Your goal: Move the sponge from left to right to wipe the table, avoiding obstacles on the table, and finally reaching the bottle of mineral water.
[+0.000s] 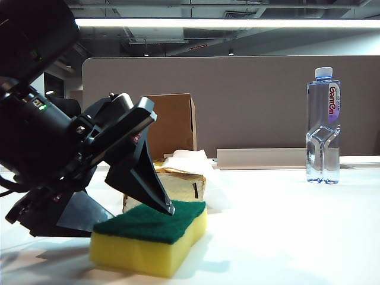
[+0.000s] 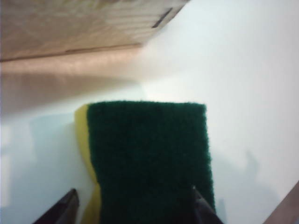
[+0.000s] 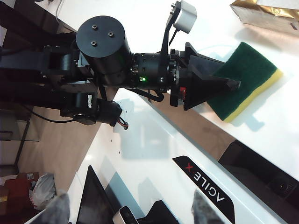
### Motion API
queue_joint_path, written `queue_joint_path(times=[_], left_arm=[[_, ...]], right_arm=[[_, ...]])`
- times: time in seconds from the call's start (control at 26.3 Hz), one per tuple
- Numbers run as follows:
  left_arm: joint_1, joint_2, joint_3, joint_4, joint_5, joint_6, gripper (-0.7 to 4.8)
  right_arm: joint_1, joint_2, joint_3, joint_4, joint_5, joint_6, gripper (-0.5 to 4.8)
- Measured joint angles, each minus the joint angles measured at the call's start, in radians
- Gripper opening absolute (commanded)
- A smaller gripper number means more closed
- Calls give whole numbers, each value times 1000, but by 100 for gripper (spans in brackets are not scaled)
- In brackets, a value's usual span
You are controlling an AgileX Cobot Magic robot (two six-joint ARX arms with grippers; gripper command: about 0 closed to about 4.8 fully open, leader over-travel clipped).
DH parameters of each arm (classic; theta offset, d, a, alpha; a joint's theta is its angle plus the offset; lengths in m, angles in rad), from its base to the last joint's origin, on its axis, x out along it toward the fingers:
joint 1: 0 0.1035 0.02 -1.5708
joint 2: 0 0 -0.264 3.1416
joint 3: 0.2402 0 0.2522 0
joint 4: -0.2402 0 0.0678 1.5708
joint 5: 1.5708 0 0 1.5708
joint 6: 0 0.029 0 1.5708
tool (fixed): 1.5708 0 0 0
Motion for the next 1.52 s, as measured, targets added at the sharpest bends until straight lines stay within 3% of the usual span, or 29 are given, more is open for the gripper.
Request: queue_joint_path(times=[0.11,0.91,1.02,1.25,1.52], left_arm=[[0,-2,0,2,2,0,377],[0,-230,-5,-53,-52,45,377],[0,-262,20,-109,-74,78,377],[1,-342,180,-351,-187,224,377],[9,-425,289,-473,-209,309,377]], right_arm=[[0,-2,0,0,0,0,337],[0,-25,0,-35,0,0,337],[0,-25,0,-44,0,0,337],[0,-25,0,-61,0,0,337],[0,-26,-4,-87,1,0,337]])
